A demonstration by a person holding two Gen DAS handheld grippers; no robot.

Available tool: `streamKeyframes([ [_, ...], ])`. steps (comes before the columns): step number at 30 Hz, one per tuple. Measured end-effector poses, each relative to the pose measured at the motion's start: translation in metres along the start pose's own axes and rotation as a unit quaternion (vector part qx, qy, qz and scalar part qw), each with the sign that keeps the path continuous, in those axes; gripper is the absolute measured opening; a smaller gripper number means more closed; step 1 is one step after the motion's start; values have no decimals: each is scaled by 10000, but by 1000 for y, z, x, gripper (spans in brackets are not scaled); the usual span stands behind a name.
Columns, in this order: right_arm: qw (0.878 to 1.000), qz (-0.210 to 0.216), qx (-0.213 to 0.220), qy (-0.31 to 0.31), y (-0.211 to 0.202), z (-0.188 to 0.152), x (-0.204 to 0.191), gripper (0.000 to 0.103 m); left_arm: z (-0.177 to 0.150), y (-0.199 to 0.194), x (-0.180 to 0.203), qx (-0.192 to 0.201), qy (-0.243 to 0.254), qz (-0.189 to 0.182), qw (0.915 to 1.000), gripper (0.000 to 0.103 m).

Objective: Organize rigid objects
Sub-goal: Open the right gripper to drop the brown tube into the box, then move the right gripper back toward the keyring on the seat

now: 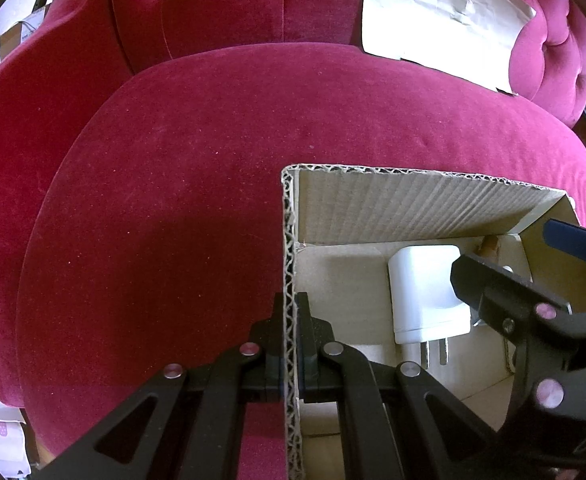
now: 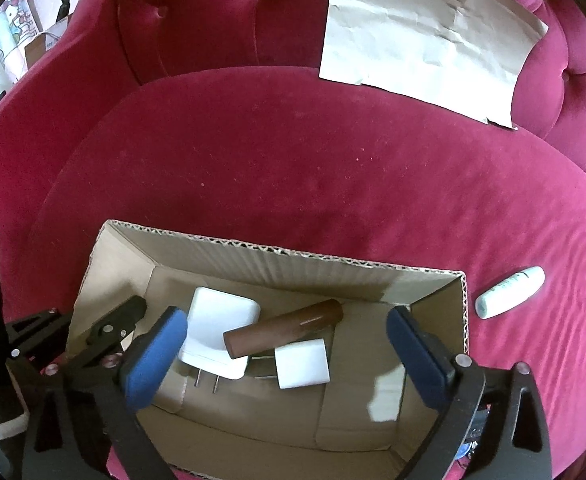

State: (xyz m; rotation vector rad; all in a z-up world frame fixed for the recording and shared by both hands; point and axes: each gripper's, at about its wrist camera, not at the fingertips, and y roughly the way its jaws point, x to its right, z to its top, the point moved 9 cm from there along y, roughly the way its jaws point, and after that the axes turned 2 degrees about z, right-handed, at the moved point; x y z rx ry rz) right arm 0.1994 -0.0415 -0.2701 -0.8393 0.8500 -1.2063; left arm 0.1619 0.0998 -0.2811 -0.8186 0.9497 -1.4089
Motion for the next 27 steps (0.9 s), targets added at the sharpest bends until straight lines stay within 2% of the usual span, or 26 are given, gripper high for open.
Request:
streamKeyframes([
  [12,9999,54,73,46,-9,0,6,103,0,0,0,2,-3,2,10000,3],
  [27,9994,29,346,43,-45,0,31,103,1,0,-2,4,-12,-2,10000,3],
])
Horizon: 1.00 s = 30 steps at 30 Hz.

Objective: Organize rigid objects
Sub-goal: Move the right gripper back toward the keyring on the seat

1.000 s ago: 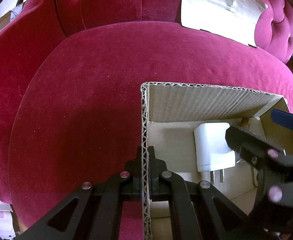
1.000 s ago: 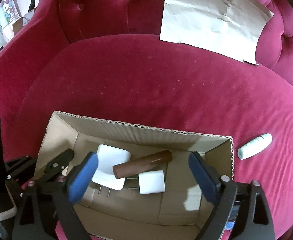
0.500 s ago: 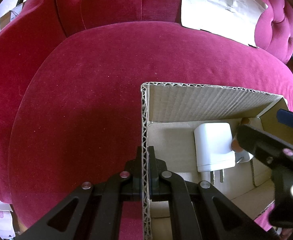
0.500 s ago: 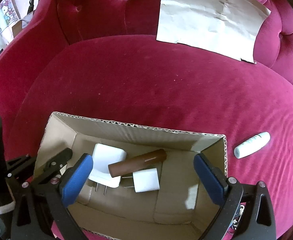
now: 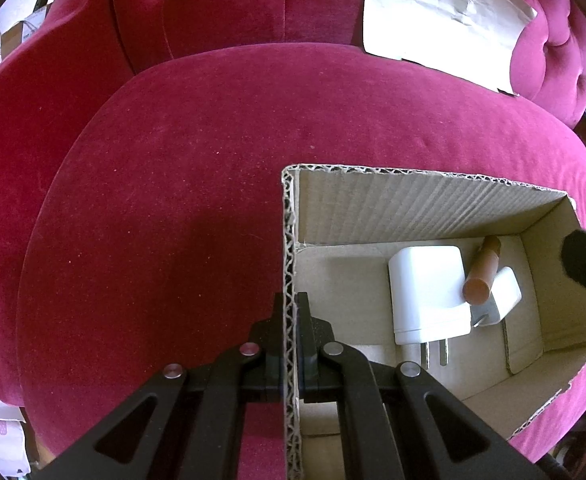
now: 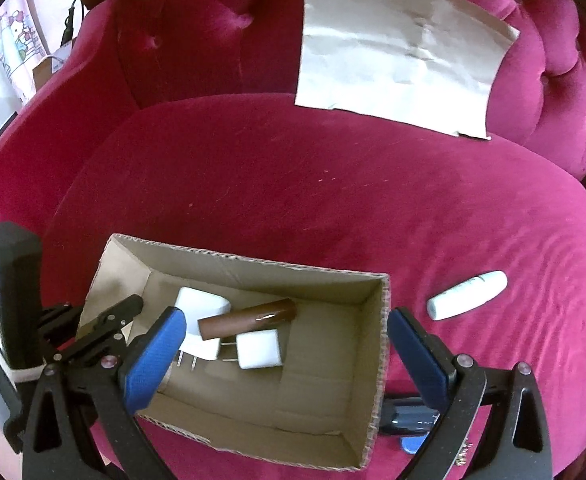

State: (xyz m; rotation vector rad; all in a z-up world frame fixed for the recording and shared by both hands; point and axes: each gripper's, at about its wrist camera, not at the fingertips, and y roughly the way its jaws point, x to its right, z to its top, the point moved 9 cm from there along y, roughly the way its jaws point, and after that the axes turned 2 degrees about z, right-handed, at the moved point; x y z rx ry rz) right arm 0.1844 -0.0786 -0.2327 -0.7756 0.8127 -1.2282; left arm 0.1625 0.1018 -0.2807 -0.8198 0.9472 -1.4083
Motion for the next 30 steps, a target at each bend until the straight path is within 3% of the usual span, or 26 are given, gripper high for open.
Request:
streamKeyframes([
  [30,9985,-499,2,242,-51,-36,92,103,0,1,-1,11,-22,27,10000,3],
])
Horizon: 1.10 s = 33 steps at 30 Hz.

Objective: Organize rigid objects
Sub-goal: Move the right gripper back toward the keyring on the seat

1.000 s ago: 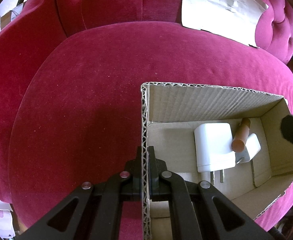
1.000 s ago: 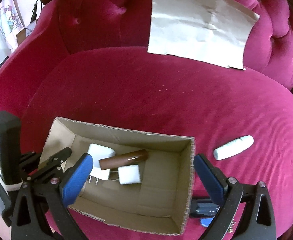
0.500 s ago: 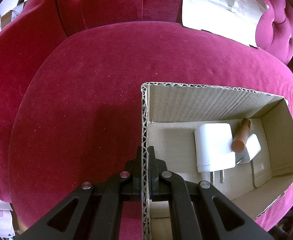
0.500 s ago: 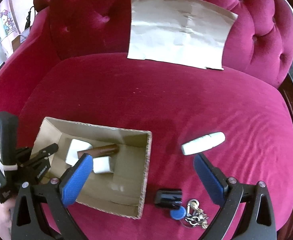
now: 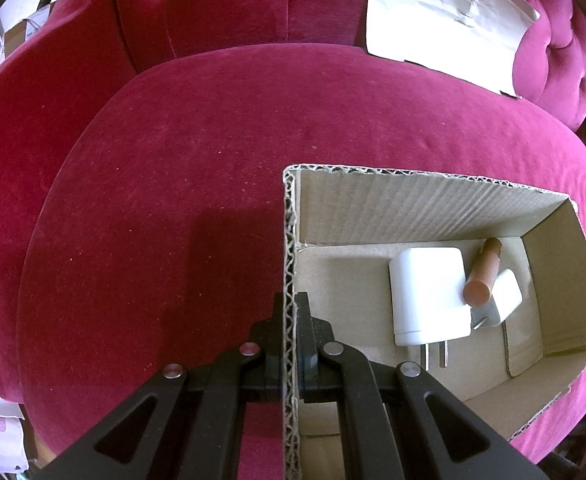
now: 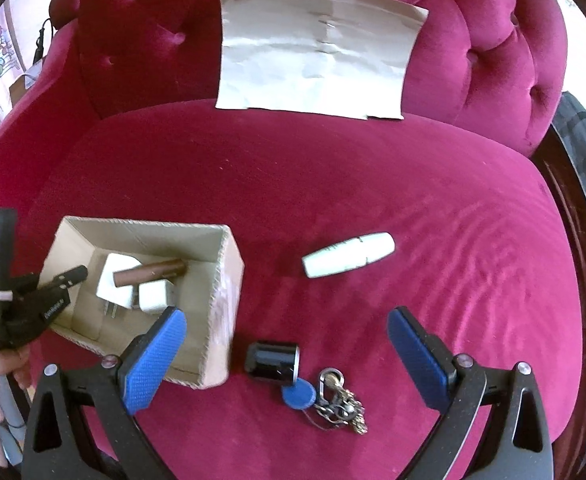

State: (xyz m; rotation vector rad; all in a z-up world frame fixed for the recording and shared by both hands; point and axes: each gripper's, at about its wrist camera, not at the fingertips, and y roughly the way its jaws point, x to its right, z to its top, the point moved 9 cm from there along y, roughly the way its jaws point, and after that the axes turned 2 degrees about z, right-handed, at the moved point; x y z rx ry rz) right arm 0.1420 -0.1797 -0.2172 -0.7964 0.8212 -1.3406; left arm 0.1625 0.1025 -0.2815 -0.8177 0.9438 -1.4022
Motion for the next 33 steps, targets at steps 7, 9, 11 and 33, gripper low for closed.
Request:
streamKeyframes([
  [7,9999,-100,-81,-5,-4,-15,16,103,0,0,-1,9,12,-5,10000,3],
  [9,9998,-134,-130,-9,-4,-20,19,103,0,0,-2,9,4,-10,10000,3],
  [11,9997,-158,-180,-3,-5,-25,24,103,0,-1,-2,9,5,-5,10000,3],
  [33,9959,-200,-850,-220,37,-94,43,103,-2,-2,-2,26,9,17,10000,3],
])
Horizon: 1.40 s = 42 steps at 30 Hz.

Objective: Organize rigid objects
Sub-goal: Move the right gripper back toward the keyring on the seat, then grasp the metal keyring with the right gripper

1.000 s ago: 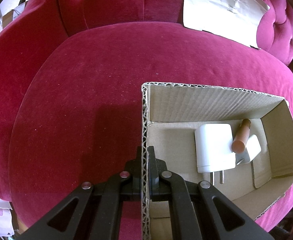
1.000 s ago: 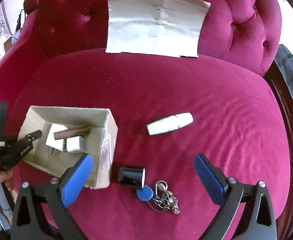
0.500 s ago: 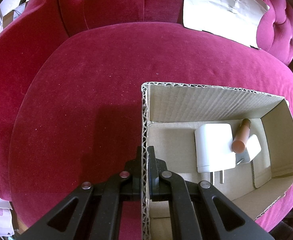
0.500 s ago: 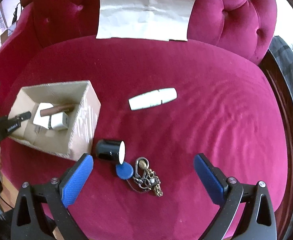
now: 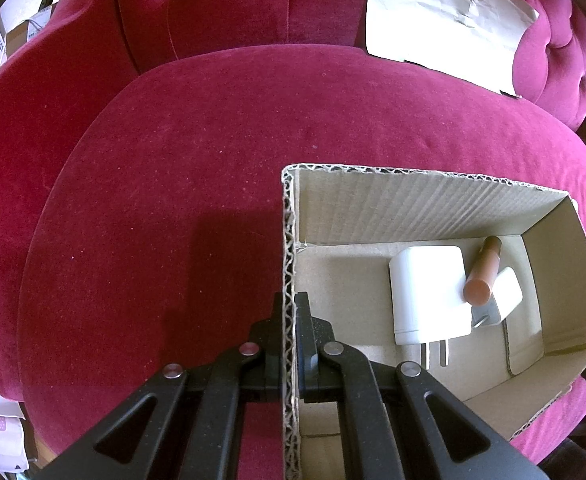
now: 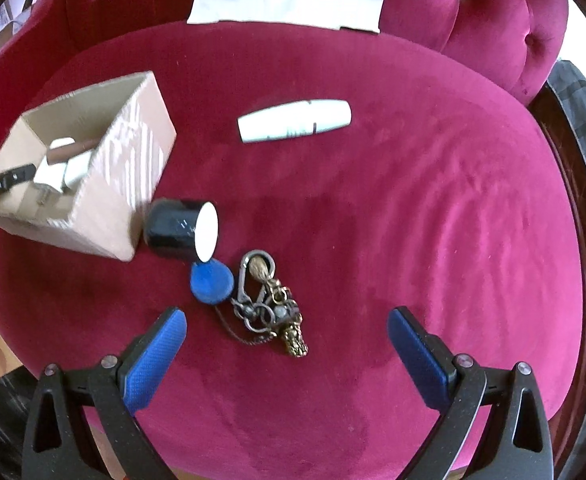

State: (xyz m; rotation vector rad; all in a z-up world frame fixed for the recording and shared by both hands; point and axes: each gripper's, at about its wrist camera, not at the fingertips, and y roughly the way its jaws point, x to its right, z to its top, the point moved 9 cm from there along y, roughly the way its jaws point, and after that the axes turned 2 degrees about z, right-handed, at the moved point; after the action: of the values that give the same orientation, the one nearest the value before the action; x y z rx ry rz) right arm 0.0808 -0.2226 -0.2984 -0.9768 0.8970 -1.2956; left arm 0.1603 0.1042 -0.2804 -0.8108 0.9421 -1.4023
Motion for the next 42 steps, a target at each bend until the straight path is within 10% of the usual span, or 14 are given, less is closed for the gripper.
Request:
streamKeyframes([
  [25,9997,222,-105,-45,38,-15,-1,99,-1,-1,0,8,-12,16,10000,3],
  [28,9998,168,-44,-35,33,-10,3,81,-2,-1,2,7,-6,43,10000,3],
  [32,9999,100,54,-47,27,-4,5,22,-1,-1,5,6,-7,56,10000,3],
  [42,9999,67,64,125,22,-1,10,20,1,-1,5,4,-2,53,10000,3],
])
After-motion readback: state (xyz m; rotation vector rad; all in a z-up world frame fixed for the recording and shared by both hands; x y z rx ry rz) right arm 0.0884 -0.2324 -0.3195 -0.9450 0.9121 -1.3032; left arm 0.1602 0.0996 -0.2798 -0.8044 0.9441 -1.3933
